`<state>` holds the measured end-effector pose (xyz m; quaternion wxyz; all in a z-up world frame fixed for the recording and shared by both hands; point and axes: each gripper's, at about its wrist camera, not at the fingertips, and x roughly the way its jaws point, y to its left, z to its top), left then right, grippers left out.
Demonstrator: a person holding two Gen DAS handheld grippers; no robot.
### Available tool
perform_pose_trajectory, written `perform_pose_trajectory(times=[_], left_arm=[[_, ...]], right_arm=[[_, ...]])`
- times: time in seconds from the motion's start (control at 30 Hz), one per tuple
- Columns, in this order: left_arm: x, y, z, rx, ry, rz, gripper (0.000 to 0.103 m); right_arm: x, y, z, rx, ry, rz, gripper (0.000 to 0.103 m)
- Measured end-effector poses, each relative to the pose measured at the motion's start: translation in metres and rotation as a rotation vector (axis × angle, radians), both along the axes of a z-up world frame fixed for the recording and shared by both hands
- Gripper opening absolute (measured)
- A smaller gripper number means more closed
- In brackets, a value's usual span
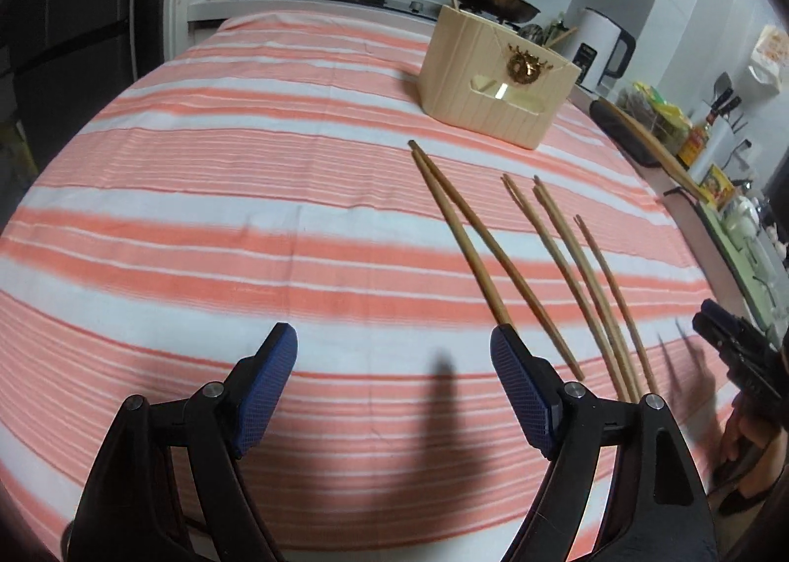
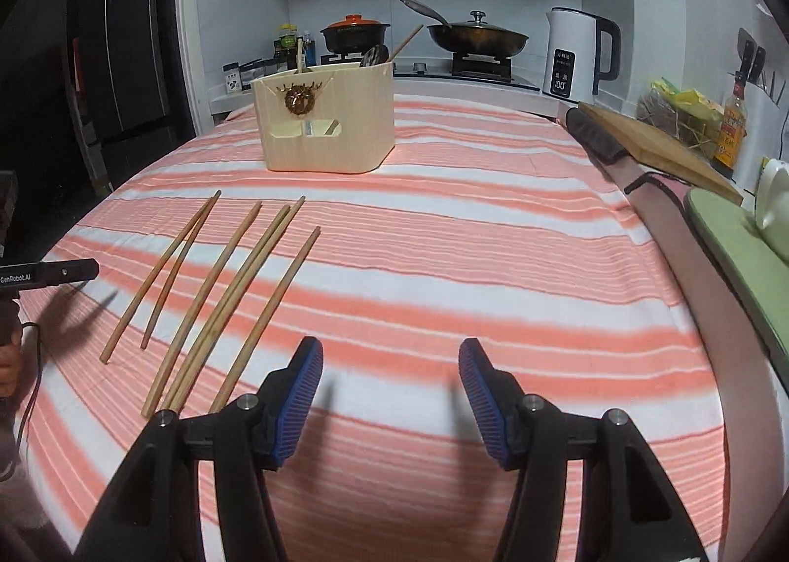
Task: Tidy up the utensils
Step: 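Move both open grippers back toward the remaining chopsticks, then grasp one wooden chopstick with the left gripper while the right gripper grasps another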
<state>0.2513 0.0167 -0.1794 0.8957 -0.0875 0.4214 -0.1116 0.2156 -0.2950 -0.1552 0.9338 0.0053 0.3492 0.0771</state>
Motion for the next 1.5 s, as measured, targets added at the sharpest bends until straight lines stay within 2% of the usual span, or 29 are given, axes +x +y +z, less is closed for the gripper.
perform_pose_trajectory(times=[0.2,0.37,0.5,0.73,0.8,0.83,0.87,0.97,1.03,1.07,1.2,1.5], left_arm=[[-0.030,-0.020,0.008,0.021,-0.048,-0.046,0.082],[-0.045,-0.042,0.001,0.030,-0.038,-0.105,0.082],[-0.048,-0.058,-0.009,0.078,-0.016,-0.140,0.082],[-0.044,-0.067,-0.013,0.169,-0.005,-0.130,0.082],[-0.042,-0.072,-0.015,0.224,0.002,-0.134,0.080],[-0.041,-0.076,-0.016,0.254,0.004,-0.134,0.078],[-0.040,-0.077,-0.016,0.266,0.002,-0.138,0.076],[-0.037,-0.080,-0.013,0.259,0.013,-0.151,0.054],[-0.034,-0.081,-0.011,0.264,0.014,-0.152,0.017],[-0.032,-0.079,-0.011,0.259,0.018,-0.151,0.011],[-0.024,-0.071,-0.010,0.217,0.037,-0.111,0.007],[0.002,-0.032,-0.009,0.211,0.068,0.004,0.005]], right_arm=[[-0.030,0.019,0.002,-0.014,-0.011,0.057,0.059],[-0.051,0.042,-0.006,-0.006,0.003,0.158,0.059],[-0.065,0.063,-0.012,-0.011,0.027,0.267,0.059],[-0.064,0.081,-0.021,-0.058,0.076,0.287,0.058],[-0.061,0.082,-0.024,-0.074,0.102,0.272,0.048],[-0.060,0.081,-0.025,-0.068,0.112,0.262,0.040],[-0.058,0.080,-0.025,-0.064,0.116,0.244,0.038],[-0.051,0.073,-0.024,-0.053,0.143,0.187,0.014],[-0.045,0.065,-0.024,-0.032,0.161,0.143,0.008],[-0.042,0.061,-0.024,-0.027,0.168,0.123,0.006],[-0.034,0.046,-0.024,-0.028,0.181,0.060,0.006],[-0.006,0.000,-0.025,-0.055,0.215,-0.066,0.006]])
